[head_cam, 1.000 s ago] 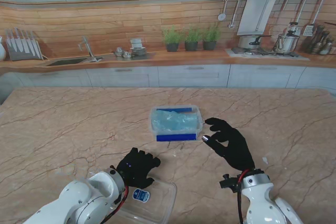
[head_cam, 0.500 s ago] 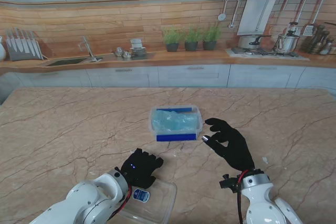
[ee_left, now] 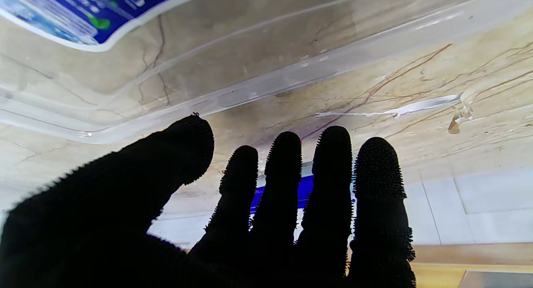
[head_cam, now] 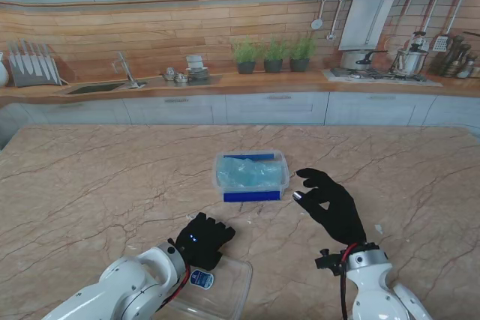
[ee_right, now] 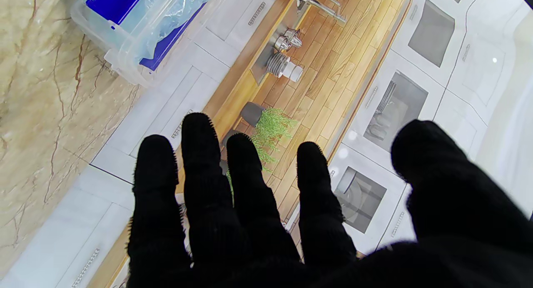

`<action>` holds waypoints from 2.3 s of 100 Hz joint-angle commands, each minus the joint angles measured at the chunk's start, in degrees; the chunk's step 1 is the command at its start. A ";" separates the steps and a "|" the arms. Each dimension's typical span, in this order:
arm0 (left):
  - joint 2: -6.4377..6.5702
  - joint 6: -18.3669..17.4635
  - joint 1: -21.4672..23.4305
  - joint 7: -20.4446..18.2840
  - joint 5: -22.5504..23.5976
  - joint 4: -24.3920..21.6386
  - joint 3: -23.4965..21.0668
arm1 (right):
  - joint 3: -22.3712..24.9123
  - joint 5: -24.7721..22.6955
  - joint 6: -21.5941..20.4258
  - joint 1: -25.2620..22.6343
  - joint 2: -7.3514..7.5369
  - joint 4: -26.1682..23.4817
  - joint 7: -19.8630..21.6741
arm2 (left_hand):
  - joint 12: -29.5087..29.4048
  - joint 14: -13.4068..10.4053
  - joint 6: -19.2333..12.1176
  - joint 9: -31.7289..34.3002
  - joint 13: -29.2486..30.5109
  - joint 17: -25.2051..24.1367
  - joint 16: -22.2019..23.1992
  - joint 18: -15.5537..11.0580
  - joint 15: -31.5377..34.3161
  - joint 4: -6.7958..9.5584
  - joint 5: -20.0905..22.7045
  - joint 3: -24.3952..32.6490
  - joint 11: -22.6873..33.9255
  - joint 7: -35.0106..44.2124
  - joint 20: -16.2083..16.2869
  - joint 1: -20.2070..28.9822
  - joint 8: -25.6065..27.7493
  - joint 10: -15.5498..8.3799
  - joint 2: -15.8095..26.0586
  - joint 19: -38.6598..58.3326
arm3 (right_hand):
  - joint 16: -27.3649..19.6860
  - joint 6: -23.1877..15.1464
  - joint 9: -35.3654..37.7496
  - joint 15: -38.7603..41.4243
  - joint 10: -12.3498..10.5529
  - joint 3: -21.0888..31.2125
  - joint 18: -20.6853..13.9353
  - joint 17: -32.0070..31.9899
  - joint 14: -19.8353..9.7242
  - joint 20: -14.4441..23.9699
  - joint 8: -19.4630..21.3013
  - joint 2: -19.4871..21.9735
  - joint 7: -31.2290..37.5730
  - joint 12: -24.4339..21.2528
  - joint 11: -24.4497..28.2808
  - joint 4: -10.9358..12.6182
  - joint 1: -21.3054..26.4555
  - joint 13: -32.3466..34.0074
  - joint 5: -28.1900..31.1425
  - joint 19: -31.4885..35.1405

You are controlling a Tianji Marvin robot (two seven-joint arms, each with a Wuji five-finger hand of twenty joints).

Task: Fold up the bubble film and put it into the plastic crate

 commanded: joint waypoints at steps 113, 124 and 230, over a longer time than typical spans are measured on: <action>0.22 -5.16 3.68 3.88 3.07 -2.82 -3.22 | 0.18 0.16 -0.87 -0.59 -0.29 -0.15 -0.16 | 10.76 -0.63 -4.55 -1.95 -0.46 -1.77 12.12 -0.24 7.62 -2.20 -2.12 -7.31 6.52 5.13 6.57 -6.94 6.34 -2.05 -0.71 9.71 | 0.67 -0.82 0.84 0.57 0.48 -1.33 -0.19 -0.93 0.26 1.14 -0.21 2.26 -1.13 -0.30 -0.78 1.21 -1.86 -0.20 0.32 -0.12; 0.23 -5.66 3.72 2.79 2.16 -3.17 -2.80 | 0.19 0.18 -0.90 -0.65 -0.30 -0.18 -0.21 | 10.75 -0.38 -3.91 -3.19 -1.68 -2.97 12.05 -0.20 6.97 -2.20 -3.10 -8.03 5.98 4.41 6.43 -7.02 6.16 -1.77 -0.33 9.01 | 0.68 -0.81 0.90 0.59 0.45 -1.34 -0.22 -0.95 0.27 1.14 -0.21 2.24 -1.12 -0.30 -0.77 1.22 -1.83 -0.16 0.35 -0.13; 0.40 1.79 -15.95 -7.83 -5.62 5.77 18.53 | 0.72 0.31 -1.01 -1.22 -0.52 -0.30 -1.10 | 23.74 -3.09 -9.89 0.27 0.64 0.58 20.60 -6.27 12.47 -2.12 -3.10 -12.19 6.81 11.32 14.55 7.75 10.20 -4.85 1.96 15.32 | 0.67 -0.88 1.14 0.60 0.59 -1.43 -0.21 -0.97 0.34 1.16 -0.20 2.39 -1.03 -0.27 -0.70 1.26 -1.83 -0.15 0.91 -0.13</action>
